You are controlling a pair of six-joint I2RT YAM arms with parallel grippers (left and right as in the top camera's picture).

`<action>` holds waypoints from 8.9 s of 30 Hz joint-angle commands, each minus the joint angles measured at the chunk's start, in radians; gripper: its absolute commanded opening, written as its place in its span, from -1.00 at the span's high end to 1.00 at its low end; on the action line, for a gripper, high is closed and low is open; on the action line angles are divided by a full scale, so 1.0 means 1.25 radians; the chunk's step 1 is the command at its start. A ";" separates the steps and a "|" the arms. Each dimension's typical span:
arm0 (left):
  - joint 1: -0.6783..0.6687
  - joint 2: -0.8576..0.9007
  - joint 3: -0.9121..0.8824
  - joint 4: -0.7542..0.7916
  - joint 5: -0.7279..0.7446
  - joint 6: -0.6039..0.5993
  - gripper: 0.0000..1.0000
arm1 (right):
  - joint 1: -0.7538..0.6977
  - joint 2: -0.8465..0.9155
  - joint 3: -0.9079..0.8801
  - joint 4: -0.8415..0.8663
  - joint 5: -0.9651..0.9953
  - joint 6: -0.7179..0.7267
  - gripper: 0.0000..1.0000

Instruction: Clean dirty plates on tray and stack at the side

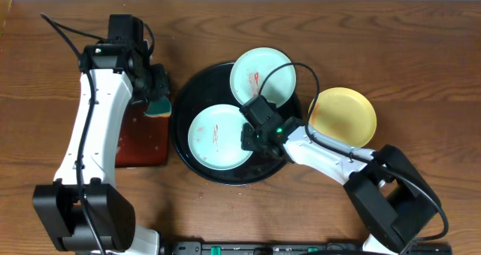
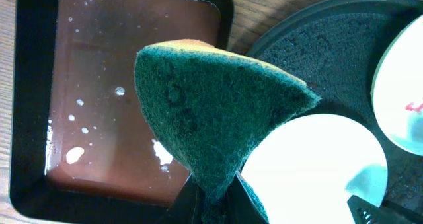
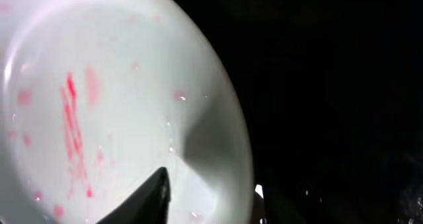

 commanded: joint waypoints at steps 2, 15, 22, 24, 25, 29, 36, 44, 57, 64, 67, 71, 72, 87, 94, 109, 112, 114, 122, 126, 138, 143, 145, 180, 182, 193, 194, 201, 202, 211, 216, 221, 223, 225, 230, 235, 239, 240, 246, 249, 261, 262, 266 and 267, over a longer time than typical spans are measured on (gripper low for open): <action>-0.009 -0.004 -0.006 -0.002 0.032 -0.014 0.85 | -0.041 -0.005 0.032 -0.008 -0.071 -0.135 0.06; -0.040 -0.001 -0.025 -0.001 0.092 -0.014 0.85 | -0.113 -0.002 0.032 -0.037 -0.152 -0.208 0.21; -0.080 0.038 -0.028 0.002 0.092 -0.013 0.85 | -0.100 0.028 0.032 -0.031 -0.159 -0.208 0.47; -0.082 0.049 -0.028 0.002 0.092 -0.013 0.85 | -0.100 0.042 0.032 -0.030 -0.159 -0.205 0.64; -0.082 0.055 -0.028 0.002 0.092 -0.013 0.85 | -0.100 0.047 0.032 -0.028 -0.159 -0.205 0.70; -0.083 0.073 -0.031 0.002 0.102 -0.014 0.85 | -0.100 0.060 0.032 0.002 -0.168 -0.205 0.81; -0.130 0.103 -0.035 0.001 0.104 -0.013 0.85 | -0.100 0.066 0.032 0.005 -0.168 -0.205 0.98; -0.222 0.105 -0.153 0.046 0.081 -0.058 0.85 | -0.100 0.066 0.032 0.004 -0.168 -0.205 0.98; -0.244 0.107 -0.343 0.311 -0.145 -0.250 0.86 | -0.100 0.066 0.032 0.004 -0.168 -0.205 0.98; -0.253 0.107 -0.378 0.304 0.021 -0.201 0.85 | -0.100 0.066 0.032 0.004 -0.168 -0.205 0.98; -0.263 0.107 -0.382 0.307 0.171 -0.125 0.85 | -0.100 0.066 0.032 0.004 -0.167 -0.205 0.97; -0.281 0.107 -0.382 0.308 0.300 -0.059 0.85 | -0.100 0.066 0.032 0.004 -0.167 -0.205 0.98; -0.287 0.107 -0.382 0.308 0.302 -0.059 0.85 | -0.100 0.066 0.032 0.005 -0.167 -0.205 0.98; -0.305 0.107 -0.373 0.452 0.334 -0.070 0.85 | -0.100 0.066 0.032 0.002 -0.167 -0.205 0.98; -0.305 0.107 -0.373 0.481 0.172 -0.137 0.85 | -0.100 0.066 0.032 0.002 -0.167 -0.205 0.98; -0.305 0.105 -0.360 0.268 -0.277 -0.217 0.85 | -0.102 0.066 0.032 -0.003 -0.164 -0.206 0.98; -0.306 0.105 -0.359 0.241 -0.270 -0.216 0.85 | -0.104 0.066 0.032 -0.008 -0.164 -0.206 0.98; -0.306 0.105 -0.359 0.218 -0.228 -0.190 0.86 | -0.105 0.066 0.032 -0.008 -0.165 -0.205 0.98; -0.306 0.105 -0.359 0.200 0.221 0.110 0.85 | -0.107 0.066 0.032 -0.008 -0.165 -0.205 0.98; -0.307 0.106 -0.359 0.220 0.355 0.156 0.85 | -0.107 0.066 0.032 -0.008 -0.165 -0.205 0.98; -0.307 0.106 -0.360 0.392 0.270 0.072 0.86 | -0.108 0.066 0.032 -0.011 -0.164 -0.205 0.97; -0.307 0.106 -0.360 0.461 0.081 0.026 0.85 | -0.108 0.066 0.032 -0.011 -0.164 -0.205 0.98; -0.307 0.106 -0.360 0.467 -0.037 -0.012 0.85 | -0.108 0.066 0.032 -0.011 -0.164 -0.205 0.98; -0.307 0.106 -0.360 0.292 0.326 0.214 0.85 | -0.110 0.066 0.032 -0.013 -0.165 -0.205 0.97; -0.307 0.106 -0.360 0.322 0.325 0.200 0.85 | -0.110 0.066 0.032 -0.013 -0.164 -0.205 0.98; -0.299 0.106 -0.360 0.420 -0.062 -0.042 0.85 | -0.110 0.066 0.032 -0.013 -0.164 -0.205 0.97; -0.294 0.106 -0.358 0.416 -0.087 -0.050 0.86 | -0.110 0.066 0.032 -0.013 -0.164 -0.205 0.98; -0.237 0.106 -0.266 0.285 -0.152 -0.061 0.85 | -0.110 0.066 0.032 -0.013 -0.164 -0.205 0.97; -0.231 0.106 -0.248 0.264 -0.156 -0.061 0.85 | -0.110 0.066 0.032 -0.013 -0.164 -0.205 0.98; -0.215 0.106 -0.110 0.091 -0.157 -0.062 0.85 | -0.110 0.064 0.033 -0.032 -0.165 -0.205 0.98; -0.197 0.106 -0.088 0.039 -0.154 -0.112 0.85 | -0.109 0.038 0.049 -0.089 -0.152 -0.230 0.98; -0.191 0.106 -0.088 0.044 -0.151 -0.112 0.86 | -0.095 -0.041 0.073 -0.183 -0.020 -0.268 0.98; -0.192 0.106 -0.088 0.046 -0.150 -0.112 0.85 | -0.082 -0.081 0.079 -0.213 0.045 -0.284 0.98; -0.192 0.106 -0.088 0.046 -0.150 -0.112 0.85 | -0.063 -0.123 0.082 -0.236 0.125 -0.291 0.98; -0.192 0.106 -0.088 0.056 -0.133 -0.112 0.86 | -0.014 -0.201 0.083 -0.253 0.281 -0.304 0.98; -0.192 0.106 -0.088 0.068 -0.127 -0.112 0.85 | 0.030 -0.246 0.083 -0.262 0.429 -0.312 0.98; -0.192 0.106 -0.088 0.074 -0.127 -0.112 0.85 | 0.059 -0.263 0.083 -0.273 0.570 -0.334 0.98; -0.192 0.106 -0.088 0.075 -0.127 -0.112 0.85 | 0.066 -0.265 0.083 -0.276 0.598 -0.334 0.98; -0.192 0.106 -0.088 0.077 -0.127 -0.112 0.85 | 0.139 -0.268 0.083 -0.289 0.833 -0.339 0.98; -0.192 0.106 -0.088 0.077 -0.127 -0.112 0.85 | 0.171 -0.269 0.083 -0.290 0.897 -0.349 0.98; -0.192 0.107 -0.089 0.079 -0.127 -0.112 0.85 | 0.278 -0.269 0.083 -0.292 1.185 -0.363 0.98; -0.192 0.107 -0.089 0.079 -0.127 -0.112 0.85 | 0.284 -0.269 0.083 -0.292 1.200 -0.364 0.98; -0.192 0.107 -0.089 0.079 -0.127 -0.112 0.85 | 0.299 -0.269 0.083 -0.291 1.234 -0.363 0.98; -0.192 0.107 -0.089 0.079 -0.127 -0.112 0.85 | 0.299 -0.269 0.083 -0.291 1.234 -0.363 0.98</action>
